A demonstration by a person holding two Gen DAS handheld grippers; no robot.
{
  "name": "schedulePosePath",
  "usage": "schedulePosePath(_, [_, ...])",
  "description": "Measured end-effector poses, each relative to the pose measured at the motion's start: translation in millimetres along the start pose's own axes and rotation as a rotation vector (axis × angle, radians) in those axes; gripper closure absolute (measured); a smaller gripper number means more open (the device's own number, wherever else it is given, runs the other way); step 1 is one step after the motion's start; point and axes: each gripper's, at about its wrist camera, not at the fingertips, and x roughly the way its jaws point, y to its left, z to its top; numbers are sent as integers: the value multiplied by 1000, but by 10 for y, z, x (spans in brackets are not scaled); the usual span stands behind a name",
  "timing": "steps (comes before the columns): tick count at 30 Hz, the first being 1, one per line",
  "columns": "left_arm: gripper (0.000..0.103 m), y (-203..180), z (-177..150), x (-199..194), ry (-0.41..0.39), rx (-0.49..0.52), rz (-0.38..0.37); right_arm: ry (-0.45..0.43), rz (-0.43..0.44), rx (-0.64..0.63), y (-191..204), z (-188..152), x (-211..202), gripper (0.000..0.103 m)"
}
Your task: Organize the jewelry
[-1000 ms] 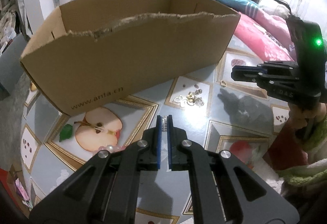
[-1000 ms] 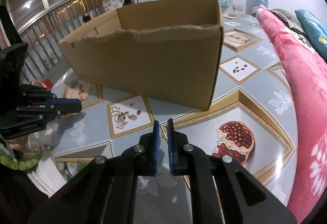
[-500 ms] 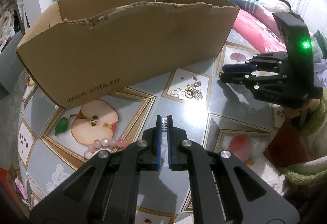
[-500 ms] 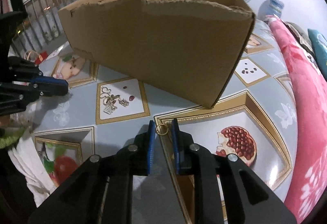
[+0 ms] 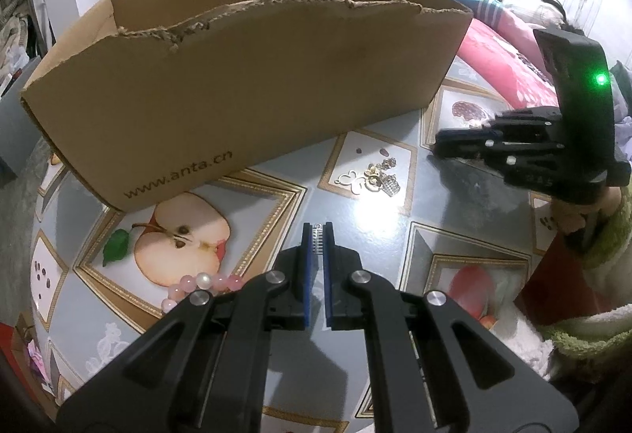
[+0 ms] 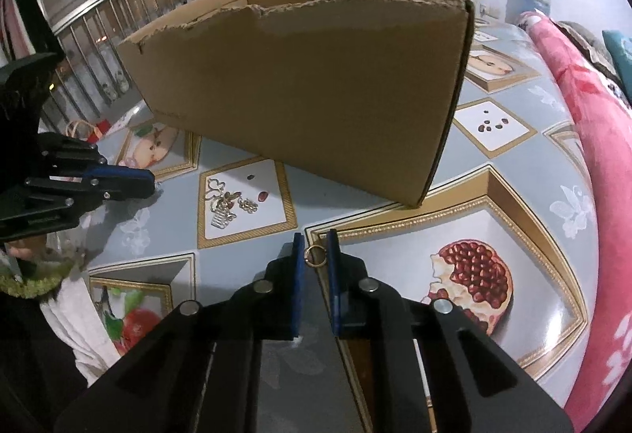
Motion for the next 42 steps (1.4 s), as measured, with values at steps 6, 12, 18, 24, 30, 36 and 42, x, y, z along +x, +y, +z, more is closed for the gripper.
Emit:
schedulePosePath(6, [99, 12, -8, -86, -23, -2, -1, -41, -11, 36, 9, -9, -162, 102])
schedulePosePath(12, [99, 3, -43, -135, -30, 4, -4, -32, -9, 63, 3, -49, -209, 99])
schedulePosePath(18, [99, 2, -54, -159, -34, 2, -6, 15, -29, 77, -4, -23, -30, 99])
schedulePosePath(24, [99, 13, -49, -152, -30, -3, -7, 28, 57, 129, 51, -52, 47, 98])
schedulePosePath(30, [99, 46, -38, -118, -24, -9, -10, 5, 24, 100, 145, -47, -35, 93])
schedulePosePath(36, [99, 49, -26, -97, -20, -6, -11, 7, -92, -69, 245, 45, 3, 70])
schedulePosePath(42, [99, 69, -31, -81, -16, -20, -3, 41, -3, -14, 87, 99, 105, 70])
